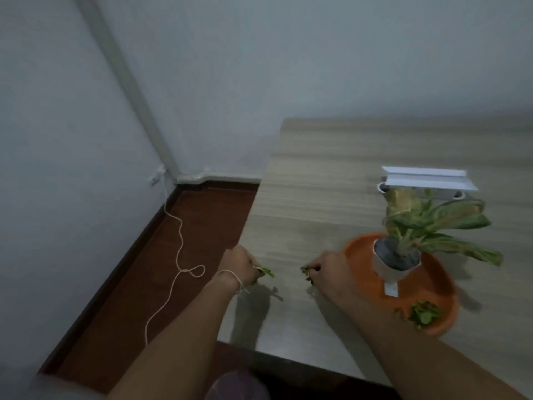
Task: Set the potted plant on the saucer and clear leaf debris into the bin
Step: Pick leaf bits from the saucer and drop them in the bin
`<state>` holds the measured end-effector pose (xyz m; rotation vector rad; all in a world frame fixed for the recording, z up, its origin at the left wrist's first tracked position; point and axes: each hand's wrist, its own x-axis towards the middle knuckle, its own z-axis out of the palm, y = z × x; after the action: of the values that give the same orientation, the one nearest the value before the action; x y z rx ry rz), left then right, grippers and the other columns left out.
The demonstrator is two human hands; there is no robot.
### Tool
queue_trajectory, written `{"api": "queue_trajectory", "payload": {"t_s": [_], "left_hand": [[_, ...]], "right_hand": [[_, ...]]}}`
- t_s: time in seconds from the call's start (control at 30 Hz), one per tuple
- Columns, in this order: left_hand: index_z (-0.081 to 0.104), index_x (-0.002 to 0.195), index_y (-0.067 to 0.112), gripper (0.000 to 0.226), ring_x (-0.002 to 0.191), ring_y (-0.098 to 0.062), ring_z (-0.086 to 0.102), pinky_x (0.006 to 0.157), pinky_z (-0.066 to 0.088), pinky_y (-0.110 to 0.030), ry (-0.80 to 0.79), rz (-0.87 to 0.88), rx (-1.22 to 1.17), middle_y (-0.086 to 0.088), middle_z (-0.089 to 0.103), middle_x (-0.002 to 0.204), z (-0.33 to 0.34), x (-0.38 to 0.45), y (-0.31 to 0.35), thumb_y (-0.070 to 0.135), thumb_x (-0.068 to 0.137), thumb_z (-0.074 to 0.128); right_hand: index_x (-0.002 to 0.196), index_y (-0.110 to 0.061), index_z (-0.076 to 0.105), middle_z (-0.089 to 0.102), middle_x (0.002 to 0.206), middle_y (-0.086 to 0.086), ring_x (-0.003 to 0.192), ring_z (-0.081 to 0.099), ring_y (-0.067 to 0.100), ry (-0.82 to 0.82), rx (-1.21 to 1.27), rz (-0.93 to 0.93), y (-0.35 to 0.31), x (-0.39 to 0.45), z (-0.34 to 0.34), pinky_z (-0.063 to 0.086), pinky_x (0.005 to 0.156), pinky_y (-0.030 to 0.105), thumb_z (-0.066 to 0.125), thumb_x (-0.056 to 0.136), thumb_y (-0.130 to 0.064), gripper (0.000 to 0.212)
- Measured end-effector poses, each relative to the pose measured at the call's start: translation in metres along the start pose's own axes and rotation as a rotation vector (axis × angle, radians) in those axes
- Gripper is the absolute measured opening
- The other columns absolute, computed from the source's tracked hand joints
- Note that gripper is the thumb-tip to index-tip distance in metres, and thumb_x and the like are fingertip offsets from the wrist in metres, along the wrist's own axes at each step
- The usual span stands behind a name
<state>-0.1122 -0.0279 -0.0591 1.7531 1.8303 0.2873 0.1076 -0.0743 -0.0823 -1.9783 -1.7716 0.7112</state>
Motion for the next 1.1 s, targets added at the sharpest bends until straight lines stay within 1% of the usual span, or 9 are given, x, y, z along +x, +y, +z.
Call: {"api": "queue_trajectory", "payload": {"t_s": [0.13, 0.23, 0.37, 0.47, 0.6, 0.73, 0.87, 1.0, 1.1], "left_hand": [[0.081, 0.07, 0.019, 0.006, 0.079, -0.016, 0.072, 0.082, 0.059, -0.027, 0.148, -0.201, -0.044, -0.004, 0.078, 0.075, -0.047, -0.045, -0.067, 0.021, 0.065, 0.083], [0.081, 0.067, 0.023, 0.008, 0.075, -0.016, 0.072, 0.077, 0.06, -0.028, 0.232, -0.338, -0.049, 0.0, 0.077, 0.069, -0.072, -0.088, -0.115, 0.015, 0.064, 0.079], [0.08, 0.064, 0.023, 0.009, 0.069, -0.012, 0.069, 0.07, 0.057, -0.024, 0.318, -0.45, -0.091, 0.001, 0.076, 0.065, -0.08, -0.137, -0.163, 0.013, 0.065, 0.08], [0.081, 0.066, 0.02, 0.006, 0.063, -0.007, 0.066, 0.065, 0.053, -0.02, 0.33, -0.489, -0.125, 0.0, 0.076, 0.066, -0.069, -0.163, -0.186, 0.015, 0.067, 0.082], [0.079, 0.064, 0.022, 0.008, 0.055, -0.001, 0.06, 0.051, 0.045, -0.014, 0.303, -0.534, -0.151, 0.002, 0.074, 0.061, -0.038, -0.182, -0.22, 0.014, 0.067, 0.078], [0.081, 0.068, 0.019, 0.006, 0.067, -0.012, 0.069, 0.071, 0.059, -0.026, 0.242, -0.571, -0.176, -0.001, 0.076, 0.067, 0.007, -0.187, -0.261, 0.014, 0.065, 0.08], [0.081, 0.071, 0.015, 0.003, 0.072, -0.018, 0.072, 0.075, 0.06, -0.029, 0.19, -0.583, -0.222, -0.006, 0.078, 0.072, 0.063, -0.182, -0.297, 0.016, 0.068, 0.081], [0.082, 0.076, 0.014, 0.009, 0.087, -0.026, 0.073, 0.086, 0.058, -0.031, 0.147, -0.651, -0.269, -0.008, 0.079, 0.082, 0.128, -0.176, -0.326, 0.02, 0.07, 0.079], [0.081, 0.079, 0.013, 0.014, 0.089, -0.025, 0.073, 0.08, 0.058, -0.029, 0.125, -0.697, -0.308, -0.009, 0.079, 0.087, 0.171, -0.171, -0.345, 0.022, 0.069, 0.083]], "right_hand": [[0.082, -0.012, 0.081, 0.076, 0.077, 0.007, 0.062, 0.061, 0.017, -0.015, -0.014, -0.162, -0.053, 0.009, 0.018, 0.03, 0.05, 0.013, 0.064, 0.078, -0.008, 0.018], [0.08, -0.01, 0.081, 0.076, 0.074, 0.007, 0.053, 0.056, 0.012, -0.05, 0.027, -0.224, -0.085, 0.007, 0.04, 0.037, 0.051, 0.015, 0.063, 0.078, -0.005, 0.019], [0.078, -0.013, 0.081, 0.076, 0.068, 0.003, 0.059, 0.066, 0.014, -0.14, 0.004, -0.327, -0.117, -0.015, 0.088, 0.055, 0.063, 0.025, 0.062, 0.075, -0.005, 0.021], [0.084, -0.014, 0.081, 0.077, 0.076, 0.003, 0.064, 0.063, 0.013, -0.212, 0.008, -0.379, -0.131, -0.041, 0.124, 0.049, 0.065, 0.021, 0.065, 0.078, -0.006, 0.019], [0.088, -0.018, 0.081, 0.077, 0.084, 0.001, 0.078, 0.068, 0.017, -0.308, -0.007, -0.42, -0.137, -0.067, 0.172, 0.048, 0.072, 0.023, 0.069, 0.078, -0.011, 0.017], [0.09, -0.017, 0.081, 0.077, 0.087, 0.001, 0.076, 0.065, 0.013, -0.36, 0.013, -0.411, -0.132, -0.085, 0.224, 0.046, 0.07, 0.022, 0.071, 0.08, -0.012, 0.015], [0.089, -0.013, 0.081, 0.076, 0.088, 0.001, 0.07, 0.055, 0.005, -0.434, -0.009, -0.44, -0.106, -0.109, 0.287, 0.044, 0.07, 0.019, 0.068, 0.083, -0.01, 0.015], [0.079, -0.013, 0.081, 0.074, 0.075, -0.001, 0.062, 0.056, 0.008, -0.468, -0.007, -0.386, -0.069, -0.127, 0.342, 0.048, 0.067, 0.022, 0.065, 0.081, -0.005, 0.018], [0.048, -0.018, 0.064, 0.053, 0.048, -0.005, 0.048, 0.05, 0.012, -0.474, -0.054, -0.321, -0.039, -0.129, 0.373, 0.038, 0.056, 0.028, 0.061, 0.077, -0.002, 0.033]]}}
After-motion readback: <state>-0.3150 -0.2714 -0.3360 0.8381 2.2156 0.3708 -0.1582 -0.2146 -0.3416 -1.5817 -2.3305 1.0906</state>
